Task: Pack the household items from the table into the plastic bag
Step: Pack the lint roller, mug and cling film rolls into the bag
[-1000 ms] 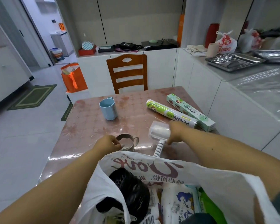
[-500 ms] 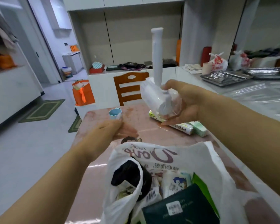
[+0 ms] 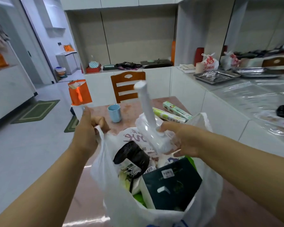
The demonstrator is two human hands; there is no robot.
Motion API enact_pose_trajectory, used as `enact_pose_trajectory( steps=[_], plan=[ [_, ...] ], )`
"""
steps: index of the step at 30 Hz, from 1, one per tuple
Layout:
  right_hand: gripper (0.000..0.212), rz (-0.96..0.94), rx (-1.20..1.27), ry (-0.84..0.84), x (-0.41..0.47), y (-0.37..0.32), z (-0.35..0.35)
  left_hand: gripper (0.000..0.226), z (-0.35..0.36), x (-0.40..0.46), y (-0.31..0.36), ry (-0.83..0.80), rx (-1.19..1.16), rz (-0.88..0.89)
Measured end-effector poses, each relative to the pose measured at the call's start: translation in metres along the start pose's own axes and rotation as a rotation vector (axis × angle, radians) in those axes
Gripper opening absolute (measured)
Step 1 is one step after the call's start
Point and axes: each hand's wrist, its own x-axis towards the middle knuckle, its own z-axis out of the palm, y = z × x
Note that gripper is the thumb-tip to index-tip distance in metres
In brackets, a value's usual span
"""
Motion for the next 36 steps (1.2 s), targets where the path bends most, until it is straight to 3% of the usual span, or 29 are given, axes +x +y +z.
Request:
enact_pose_trajectory(
  steps=[2,6,14,17,22,28,31,36],
  plan=[
    [0.058,0.012,-0.206,0.042,0.012,0.004,-0.004,0.083,0.005,-0.003,0.008,-0.003,-0.031,0.018],
    [0.084,0.127,-0.495,0.001,0.029,0.005,-0.010,0.085,0.011,-0.010,0.021,0.032,0.020,0.085],
    [0.062,0.092,-1.333,0.077,0.040,0.003,0.004,0.081,0.013,-0.009,0.028,0.059,0.064,0.109],
    [0.067,0.066,-1.535,0.136,0.042,0.007,0.013,0.081,0.014,-0.007,0.028,0.058,0.075,0.115],
    [0.067,-0.106,-1.345,0.087,0.030,-0.024,0.015,0.077,0.008,0.000,0.025,-0.093,0.136,0.154],
    [0.056,-0.128,-0.974,0.103,0.042,-0.086,0.004,0.087,0.001,0.017,0.029,-0.255,0.275,0.189],
    [0.061,-0.207,-0.907,0.124,0.050,-0.131,-0.007,0.088,0.001,0.041,0.032,-0.194,0.291,0.078],
    [0.053,-0.244,-1.050,0.104,0.111,-0.159,-0.006,0.069,0.008,0.093,0.002,-0.037,0.456,-0.253]
  ],
)
